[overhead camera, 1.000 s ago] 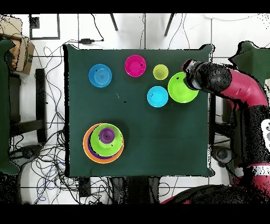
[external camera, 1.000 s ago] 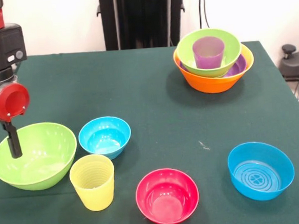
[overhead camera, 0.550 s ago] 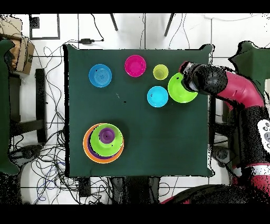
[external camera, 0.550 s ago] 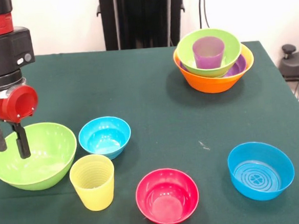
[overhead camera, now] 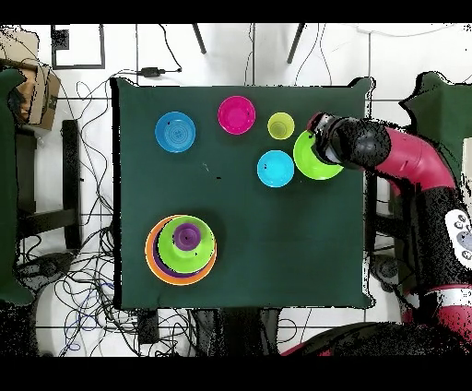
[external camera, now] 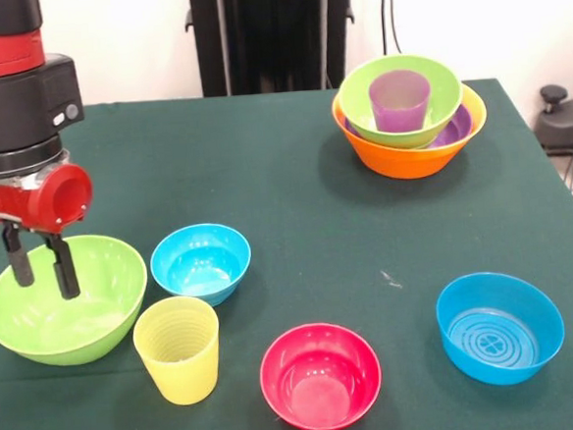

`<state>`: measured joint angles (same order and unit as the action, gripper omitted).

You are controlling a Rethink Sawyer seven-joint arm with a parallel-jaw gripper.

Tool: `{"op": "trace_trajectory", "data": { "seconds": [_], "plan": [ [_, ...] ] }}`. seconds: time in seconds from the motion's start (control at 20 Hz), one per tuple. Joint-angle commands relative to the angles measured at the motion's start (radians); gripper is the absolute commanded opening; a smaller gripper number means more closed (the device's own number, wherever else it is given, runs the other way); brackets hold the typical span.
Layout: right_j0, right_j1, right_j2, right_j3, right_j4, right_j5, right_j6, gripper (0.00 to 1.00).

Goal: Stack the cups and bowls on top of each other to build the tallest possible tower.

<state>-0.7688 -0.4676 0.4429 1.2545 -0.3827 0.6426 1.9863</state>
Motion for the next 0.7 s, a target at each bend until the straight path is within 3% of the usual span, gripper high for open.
{"op": "trace_trajectory", "data": {
  "seconds": [0.05, 0.7],
  "plan": [
    [0.009, 0.001, 0.022, 0.138, -0.065, -0.043, -0.116, 1.00],
    [-0.069, -0.009, 0.054, 0.135, -0.071, 0.006, -0.213, 1.00]
  ]
}}
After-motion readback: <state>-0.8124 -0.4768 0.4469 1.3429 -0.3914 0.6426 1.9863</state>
